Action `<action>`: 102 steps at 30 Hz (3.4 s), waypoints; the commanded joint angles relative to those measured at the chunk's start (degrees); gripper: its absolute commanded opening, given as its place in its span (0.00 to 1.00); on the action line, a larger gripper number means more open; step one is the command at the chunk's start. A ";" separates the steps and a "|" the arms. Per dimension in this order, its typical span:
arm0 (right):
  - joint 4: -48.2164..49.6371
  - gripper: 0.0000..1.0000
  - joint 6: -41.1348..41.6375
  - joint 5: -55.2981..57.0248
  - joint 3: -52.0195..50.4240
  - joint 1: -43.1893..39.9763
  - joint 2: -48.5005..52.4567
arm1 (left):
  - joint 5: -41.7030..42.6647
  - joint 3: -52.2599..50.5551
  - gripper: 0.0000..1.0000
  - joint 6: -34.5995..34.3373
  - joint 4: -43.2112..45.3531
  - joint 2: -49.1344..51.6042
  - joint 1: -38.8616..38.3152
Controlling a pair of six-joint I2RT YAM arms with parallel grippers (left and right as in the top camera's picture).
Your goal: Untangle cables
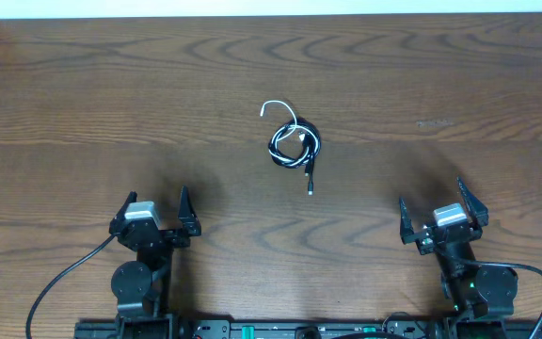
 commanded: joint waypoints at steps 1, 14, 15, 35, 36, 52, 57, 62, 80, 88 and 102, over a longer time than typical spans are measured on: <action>-0.31 0.99 0.79 0.44 -0.07 -0.39 -0.26 | 2.23 -0.52 0.98 1.73 -2.34 -0.39 -0.02; -0.31 0.99 0.79 0.44 -0.07 -0.39 -0.26 | 2.21 -0.52 0.98 1.73 -2.27 -0.39 -0.02; -0.31 0.99 0.79 0.44 -0.07 -0.39 -0.26 | 2.23 -0.52 0.98 1.73 -2.29 -0.39 -0.02; -0.31 0.99 0.79 0.44 -0.07 -0.39 -0.26 | 2.89 10.99 0.97 -3.48 -10.95 2.93 -0.02; -0.31 0.99 0.79 0.44 -0.07 -0.39 -0.26 | 2.89 12.96 0.98 -3.48 -12.15 4.28 -0.02; -0.31 0.99 0.79 0.44 -0.07 -0.39 -0.26 | 12.59 57.90 0.98 -2.97 -40.06 47.30 -0.02; -0.31 0.99 0.79 0.44 -0.07 -0.39 -0.26 | 16.37 68.78 0.98 -3.02 -51.01 59.95 -0.04; -0.31 0.99 0.79 0.44 -0.07 -0.39 -0.26 | 20.39 69.96 0.98 -3.06 -52.24 68.02 -0.04; -0.31 0.99 0.79 0.44 -0.07 -0.39 -0.26 | 23.28 69.90 0.08 -3.69 -53.05 86.01 -0.04; -0.31 0.99 0.79 0.44 -0.07 -0.39 -0.26 | 23.23 68.65 0.08 -3.69 -52.46 89.72 -0.04; -0.31 0.99 0.79 0.44 -0.07 -0.39 -0.26 | 22.27 67.89 0.08 -3.69 -51.47 93.07 -0.04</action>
